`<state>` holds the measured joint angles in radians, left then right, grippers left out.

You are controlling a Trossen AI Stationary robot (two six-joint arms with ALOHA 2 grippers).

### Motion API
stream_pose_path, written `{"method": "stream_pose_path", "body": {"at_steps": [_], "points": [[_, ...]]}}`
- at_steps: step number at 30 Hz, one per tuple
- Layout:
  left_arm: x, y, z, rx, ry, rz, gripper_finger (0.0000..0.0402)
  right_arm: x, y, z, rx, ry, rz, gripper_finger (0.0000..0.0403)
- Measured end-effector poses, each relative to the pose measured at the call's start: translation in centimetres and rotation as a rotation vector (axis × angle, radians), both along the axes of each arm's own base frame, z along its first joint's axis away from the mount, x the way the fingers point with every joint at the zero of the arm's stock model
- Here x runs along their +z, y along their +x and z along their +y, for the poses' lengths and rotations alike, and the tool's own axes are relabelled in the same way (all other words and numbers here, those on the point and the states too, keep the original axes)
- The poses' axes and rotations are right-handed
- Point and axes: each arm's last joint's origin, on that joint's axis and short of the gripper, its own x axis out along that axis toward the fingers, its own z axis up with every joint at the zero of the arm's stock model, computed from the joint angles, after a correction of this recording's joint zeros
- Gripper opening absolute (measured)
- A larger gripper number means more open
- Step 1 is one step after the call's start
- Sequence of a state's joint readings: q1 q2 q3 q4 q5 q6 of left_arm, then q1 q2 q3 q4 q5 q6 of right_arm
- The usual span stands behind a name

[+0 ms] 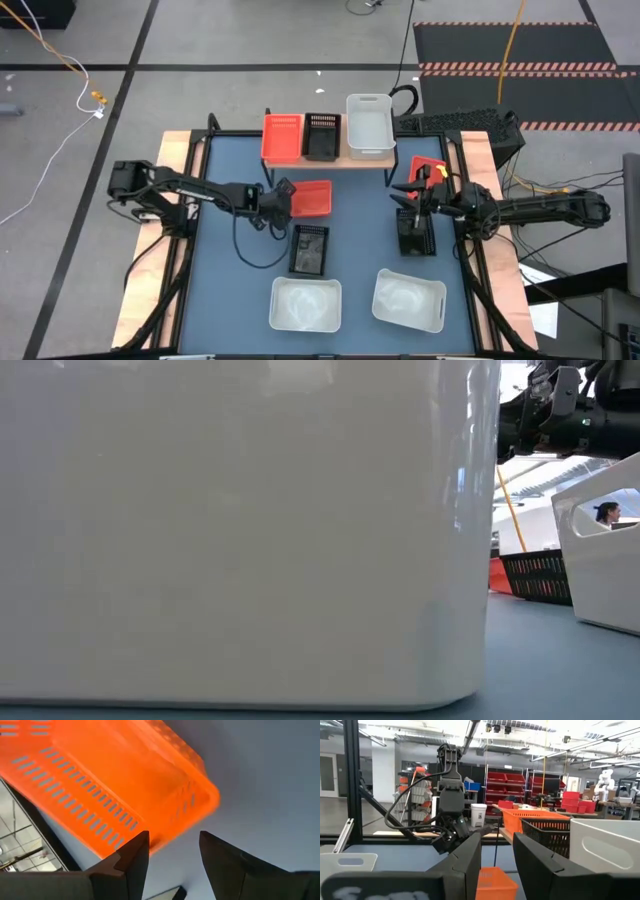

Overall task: Stack baskets on shelf by color
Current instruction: Stack the left orange bin on top of the other orange bin on the shelf

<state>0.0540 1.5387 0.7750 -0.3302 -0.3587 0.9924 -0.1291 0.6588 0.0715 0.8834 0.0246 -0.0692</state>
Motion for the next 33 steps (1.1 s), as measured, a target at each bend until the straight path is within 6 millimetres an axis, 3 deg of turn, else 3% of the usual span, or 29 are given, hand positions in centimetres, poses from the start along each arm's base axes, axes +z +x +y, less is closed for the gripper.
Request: {"method": "stream_pose_path", "body": {"at_steps": [4, 14, 21, 25, 33], "points": [[0.0, 0.5, -0.1, 0.012, -0.007, -0.05, 0.0146, -0.2, 0.1, 0.0, 0.0, 0.003, 0.013, 0.0109], [1.3, 1.3, -1.0, 0.015, -0.079, -0.118, 0.0014, -0.4, 0.2, 0.0, 0.001, 0.008, 0.031, 0.0109], [3.5, 2.4, -3.3, -0.053, -0.117, -0.137, 0.0029, -0.4, 0.2, 0.0, 0.001, 0.009, 0.03, 0.0109], [5.7, 3.0, -4.7, -0.064, -0.14, -0.131, 0.0016, -0.4, 0.2, 0.0, 0.0, 0.01, 0.03, 0.0109], [10.7, 3.4, -6.6, 0.075, -0.243, -0.134, 0.0018, -0.4, 0.2, 0.0, 0.005, 0.031, 0.031, 0.0109]]}}
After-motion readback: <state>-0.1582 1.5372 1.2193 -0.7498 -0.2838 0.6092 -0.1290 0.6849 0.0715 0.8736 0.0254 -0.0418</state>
